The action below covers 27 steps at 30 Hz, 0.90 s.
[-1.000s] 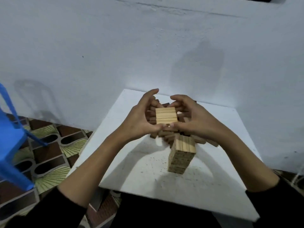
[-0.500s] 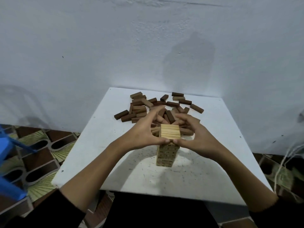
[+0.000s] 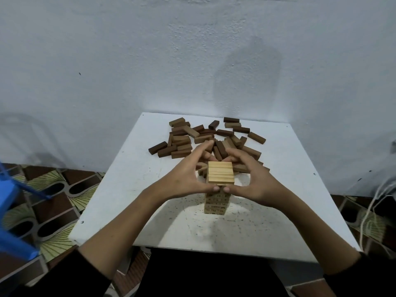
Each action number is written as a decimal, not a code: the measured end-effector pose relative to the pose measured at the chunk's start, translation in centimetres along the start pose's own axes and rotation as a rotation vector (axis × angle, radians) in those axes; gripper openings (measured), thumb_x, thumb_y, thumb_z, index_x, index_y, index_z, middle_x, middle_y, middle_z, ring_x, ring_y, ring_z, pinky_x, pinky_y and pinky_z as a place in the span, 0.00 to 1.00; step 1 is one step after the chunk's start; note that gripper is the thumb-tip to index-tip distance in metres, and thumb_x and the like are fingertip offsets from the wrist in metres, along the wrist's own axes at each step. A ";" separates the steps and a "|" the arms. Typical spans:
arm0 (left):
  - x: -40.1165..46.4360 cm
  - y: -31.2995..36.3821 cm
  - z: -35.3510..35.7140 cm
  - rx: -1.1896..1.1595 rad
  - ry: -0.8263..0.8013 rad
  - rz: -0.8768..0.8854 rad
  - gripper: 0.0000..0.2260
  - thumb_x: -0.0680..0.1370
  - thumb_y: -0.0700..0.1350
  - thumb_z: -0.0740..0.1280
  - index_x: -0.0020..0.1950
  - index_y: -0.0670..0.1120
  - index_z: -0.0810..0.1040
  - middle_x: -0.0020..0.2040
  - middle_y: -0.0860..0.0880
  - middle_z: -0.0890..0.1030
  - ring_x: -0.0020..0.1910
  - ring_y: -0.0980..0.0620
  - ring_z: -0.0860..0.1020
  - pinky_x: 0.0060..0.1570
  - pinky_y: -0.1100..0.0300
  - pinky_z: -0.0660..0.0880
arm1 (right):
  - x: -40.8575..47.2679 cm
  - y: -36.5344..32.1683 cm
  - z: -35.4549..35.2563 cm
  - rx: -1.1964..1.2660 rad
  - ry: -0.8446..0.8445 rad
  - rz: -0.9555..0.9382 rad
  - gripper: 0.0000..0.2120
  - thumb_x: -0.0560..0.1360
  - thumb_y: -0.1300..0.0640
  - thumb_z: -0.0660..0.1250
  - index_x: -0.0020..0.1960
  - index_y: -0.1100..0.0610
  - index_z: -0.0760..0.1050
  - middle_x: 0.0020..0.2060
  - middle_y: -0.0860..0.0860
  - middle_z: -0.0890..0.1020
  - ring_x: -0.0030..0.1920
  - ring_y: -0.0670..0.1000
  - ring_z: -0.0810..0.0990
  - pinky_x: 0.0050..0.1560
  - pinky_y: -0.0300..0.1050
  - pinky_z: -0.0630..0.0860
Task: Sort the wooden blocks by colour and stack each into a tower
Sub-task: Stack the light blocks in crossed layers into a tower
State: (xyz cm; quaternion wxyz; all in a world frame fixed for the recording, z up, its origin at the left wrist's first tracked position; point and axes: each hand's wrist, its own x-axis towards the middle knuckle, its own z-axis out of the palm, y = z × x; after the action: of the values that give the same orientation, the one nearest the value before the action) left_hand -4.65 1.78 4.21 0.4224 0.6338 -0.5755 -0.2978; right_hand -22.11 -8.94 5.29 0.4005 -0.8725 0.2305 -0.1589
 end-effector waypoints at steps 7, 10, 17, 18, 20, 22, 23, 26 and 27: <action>0.0 -0.4 0.1 0.024 0.022 0.018 0.45 0.66 0.40 0.78 0.75 0.53 0.55 0.56 0.55 0.72 0.55 0.66 0.73 0.54 0.76 0.67 | 0.2 -0.1 0.3 -0.043 0.004 0.008 0.40 0.66 0.57 0.77 0.72 0.48 0.60 0.57 0.42 0.72 0.64 0.48 0.70 0.65 0.44 0.68; 0.0 -0.6 0.1 0.028 0.028 0.028 0.45 0.66 0.41 0.78 0.76 0.52 0.55 0.57 0.54 0.73 0.56 0.63 0.74 0.55 0.75 0.67 | 0.2 -0.1 0.4 -0.067 0.005 0.004 0.40 0.66 0.56 0.77 0.72 0.50 0.60 0.59 0.44 0.72 0.64 0.48 0.70 0.66 0.49 0.68; -0.2 -0.6 0.2 0.014 0.032 0.026 0.45 0.67 0.40 0.78 0.76 0.52 0.56 0.56 0.56 0.73 0.57 0.58 0.75 0.59 0.68 0.70 | 0.2 -0.4 0.7 -0.097 0.024 0.004 0.39 0.67 0.56 0.77 0.72 0.50 0.61 0.58 0.45 0.72 0.63 0.48 0.69 0.65 0.50 0.69; -0.2 -0.6 0.2 0.015 0.034 0.026 0.44 0.67 0.41 0.78 0.76 0.52 0.56 0.56 0.56 0.73 0.58 0.57 0.75 0.60 0.67 0.70 | 0.2 -0.4 0.7 -0.098 0.027 0.003 0.39 0.67 0.56 0.77 0.72 0.50 0.61 0.58 0.45 0.72 0.63 0.48 0.69 0.65 0.51 0.69; -0.1 -0.5 0.3 0.015 0.036 0.024 0.44 0.67 0.40 0.78 0.76 0.52 0.56 0.56 0.55 0.73 0.59 0.57 0.74 0.61 0.66 0.70 | 0.2 -0.4 0.7 -0.099 0.031 -0.003 0.39 0.67 0.56 0.77 0.72 0.50 0.61 0.58 0.45 0.72 0.63 0.49 0.69 0.65 0.52 0.69; -0.1 -0.4 0.4 -0.004 0.038 0.018 0.44 0.67 0.40 0.78 0.76 0.52 0.55 0.56 0.55 0.73 0.60 0.57 0.74 0.62 0.65 0.69 | 0.2 -0.3 0.7 -0.095 0.033 0.001 0.39 0.67 0.56 0.77 0.72 0.50 0.60 0.59 0.46 0.72 0.64 0.49 0.69 0.65 0.51 0.69; -0.2 -0.5 0.4 -0.022 0.033 0.012 0.45 0.67 0.41 0.78 0.76 0.52 0.55 0.57 0.55 0.72 0.61 0.58 0.74 0.63 0.64 0.69 | 0.2 -0.3 0.7 -0.085 0.033 0.005 0.40 0.67 0.56 0.77 0.73 0.49 0.59 0.60 0.46 0.72 0.64 0.48 0.69 0.65 0.48 0.69; -0.7 -1.2 0.8 -0.125 0.031 -0.026 0.46 0.66 0.53 0.76 0.77 0.53 0.54 0.67 0.55 0.70 0.66 0.60 0.70 0.63 0.66 0.68 | -0.4 0.1 0.9 0.037 0.020 0.012 0.40 0.69 0.54 0.75 0.74 0.48 0.56 0.64 0.44 0.68 0.66 0.42 0.66 0.58 0.27 0.67; -0.9 -1.3 1.0 -0.199 0.043 -0.049 0.44 0.66 0.56 0.73 0.77 0.54 0.54 0.70 0.55 0.68 0.68 0.62 0.68 0.62 0.68 0.69 | -0.7 0.1 1.2 0.113 0.019 0.025 0.39 0.70 0.50 0.73 0.74 0.49 0.54 0.66 0.43 0.67 0.66 0.40 0.66 0.56 0.24 0.66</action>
State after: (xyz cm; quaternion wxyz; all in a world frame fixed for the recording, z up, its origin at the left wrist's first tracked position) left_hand -5.07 2.44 2.52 0.4881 0.6086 -0.5184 -0.3502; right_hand -22.17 -7.88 4.46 0.4491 -0.8438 0.2360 -0.1749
